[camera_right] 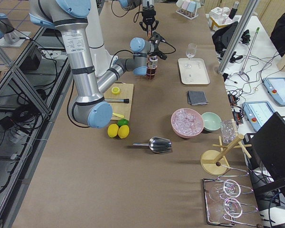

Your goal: Take tea from basket to plate

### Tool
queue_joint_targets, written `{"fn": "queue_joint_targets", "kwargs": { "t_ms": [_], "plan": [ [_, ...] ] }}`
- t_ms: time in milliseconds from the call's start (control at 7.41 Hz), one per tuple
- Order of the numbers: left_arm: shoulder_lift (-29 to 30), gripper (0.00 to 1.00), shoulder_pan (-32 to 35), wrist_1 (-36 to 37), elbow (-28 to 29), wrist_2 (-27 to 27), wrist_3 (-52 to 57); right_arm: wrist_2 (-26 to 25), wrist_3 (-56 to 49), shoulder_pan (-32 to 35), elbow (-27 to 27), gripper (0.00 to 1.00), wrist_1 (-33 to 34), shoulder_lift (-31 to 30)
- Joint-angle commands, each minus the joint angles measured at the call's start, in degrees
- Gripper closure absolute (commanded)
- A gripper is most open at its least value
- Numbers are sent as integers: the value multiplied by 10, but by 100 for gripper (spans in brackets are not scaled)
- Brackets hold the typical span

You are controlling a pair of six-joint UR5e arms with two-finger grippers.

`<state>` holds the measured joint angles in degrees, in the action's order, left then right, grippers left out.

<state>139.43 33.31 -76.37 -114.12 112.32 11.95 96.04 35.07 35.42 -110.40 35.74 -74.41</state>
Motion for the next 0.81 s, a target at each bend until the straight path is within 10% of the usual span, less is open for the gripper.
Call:
{"fn": "queue_joint_targets", "kwargs": {
  "t_ms": [0,675],
  "plan": [
    [0,100,1,0,0,1,0,3,-2,-10,-10,0,3,0],
    [-3,100,3,0,-1,1,0,7,-24,-29,-9,0,12,1]
  ]
}}
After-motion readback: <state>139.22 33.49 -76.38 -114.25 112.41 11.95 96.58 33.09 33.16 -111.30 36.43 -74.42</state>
